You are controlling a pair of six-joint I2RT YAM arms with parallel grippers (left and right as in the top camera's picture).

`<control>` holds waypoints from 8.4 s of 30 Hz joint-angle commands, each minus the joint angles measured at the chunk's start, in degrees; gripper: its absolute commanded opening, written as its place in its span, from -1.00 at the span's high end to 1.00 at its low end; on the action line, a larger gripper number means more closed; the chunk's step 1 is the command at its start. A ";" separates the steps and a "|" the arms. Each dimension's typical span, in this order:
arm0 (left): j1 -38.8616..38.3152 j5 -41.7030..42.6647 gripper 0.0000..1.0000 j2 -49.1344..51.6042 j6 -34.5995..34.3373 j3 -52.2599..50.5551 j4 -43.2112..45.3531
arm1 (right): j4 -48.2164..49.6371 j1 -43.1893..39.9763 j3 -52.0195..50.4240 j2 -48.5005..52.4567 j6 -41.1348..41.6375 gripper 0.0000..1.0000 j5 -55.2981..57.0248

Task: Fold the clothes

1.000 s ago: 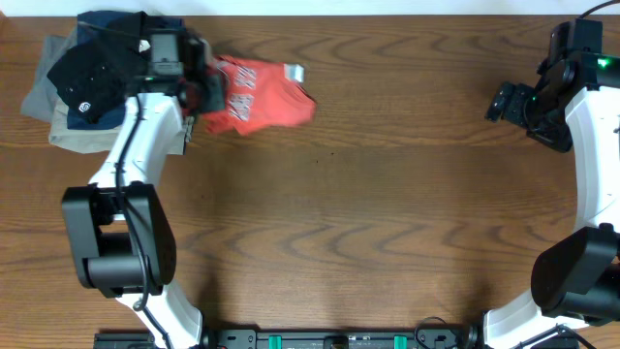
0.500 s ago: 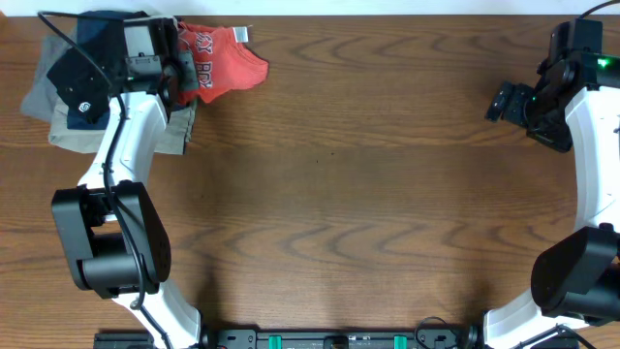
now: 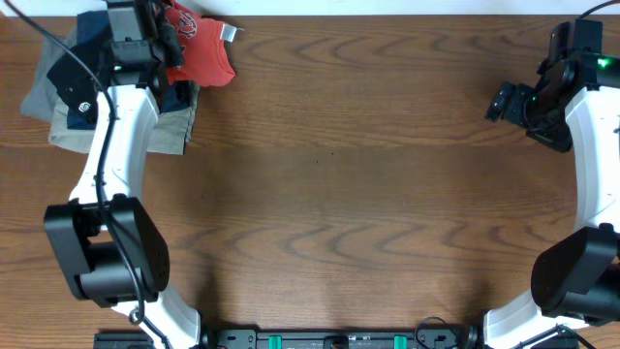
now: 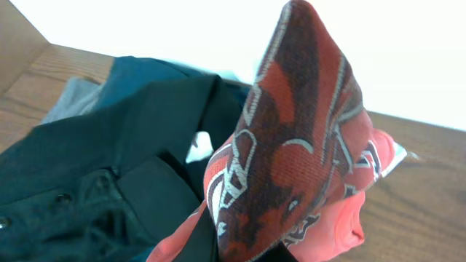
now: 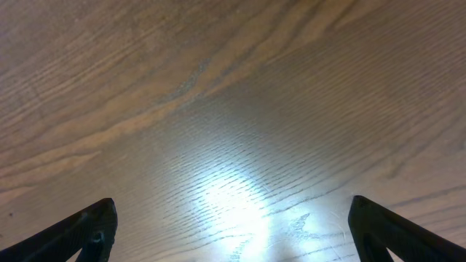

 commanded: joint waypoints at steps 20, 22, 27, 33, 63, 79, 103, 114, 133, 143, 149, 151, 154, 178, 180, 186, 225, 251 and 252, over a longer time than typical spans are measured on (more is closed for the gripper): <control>10.27 -1.79 0.88 -3.78 -12.55 2.45 -0.98 | 0.02 -0.15 0.66 -0.66 0.57 -0.99 0.61; 11.67 -1.81 0.88 -2.56 -12.55 2.36 -0.98 | 0.02 -0.15 0.66 -0.66 0.57 -0.98 0.59; 15.45 -1.99 0.88 0.59 -12.52 2.36 -0.74 | 0.02 -0.15 0.66 -0.66 0.57 -0.98 0.61; 19.10 -2.78 0.70 3.52 -12.50 2.36 -0.85 | 0.02 -0.15 0.66 -0.66 0.57 -0.98 0.61; 13.11 -1.16 0.63 2.64 -12.46 2.36 10.82 | 0.02 -0.15 0.66 -0.66 0.57 -0.99 0.59; 14.32 -1.29 -0.25 13.70 -12.04 2.36 8.96 | 0.02 -0.11 0.66 -0.66 0.57 -0.99 0.61; 12.04 25.90 -0.96 -40.74 -13.49 -1.14 -50.82 | 0.02 -0.15 0.66 -0.66 0.59 -0.99 0.61; 8.31 25.70 -0.96 -53.57 -13.51 -5.86 -82.05 | 0.02 -0.15 0.66 -0.66 0.57 -0.98 0.61; 8.17 28.89 -0.96 -59.06 -3.23 -15.34 -60.61 | 0.02 -0.15 0.66 -0.66 0.57 -0.99 0.61; -0.20 28.74 -0.96 -83.12 3.06 -53.68 -12.59 | 0.02 -0.15 0.66 -0.66 0.57 -0.98 0.59; -0.81 28.74 -0.96 -90.58 3.06 -69.88 7.80 | 0.02 -0.15 0.66 -0.66 0.57 -0.99 0.61; -0.79 28.70 -0.96 -91.69 3.08 -73.61 12.35 | 0.02 -0.15 0.66 -0.66 0.57 -0.99 0.61; -0.81 27.69 -0.96 -94.64 3.08 -78.07 15.63 | 0.02 -0.15 0.66 -0.66 0.57 -0.99 0.61; -2.62 16.20 -0.96 -106.33 2.89 -90.14 16.96 | 0.02 -0.15 0.66 -0.66 0.57 -0.98 0.61; -2.67 16.20 -0.96 -106.33 2.89 -90.14 16.28 | 0.02 -0.15 0.66 -0.66 0.57 -0.99 0.61; -2.67 15.78 -0.95 -106.33 2.67 -90.12 11.41 | 0.02 -0.15 0.66 -0.66 0.57 -0.99 0.61; -2.67 15.78 -0.96 -106.20 2.67 -90.12 11.43 | 0.02 0.59 0.50 -1.07 -0.57 -0.98 1.40; -2.67 15.80 -0.96 -106.20 2.67 -90.12 11.43 | 58.90 11.08 -79.34 -83.19 -0.04 -0.98 1.68; -2.67 15.78 -0.96 -106.20 2.67 -90.12 11.43 | 59.30 11.04 -81.57 -85.99 -0.07 -0.99 1.68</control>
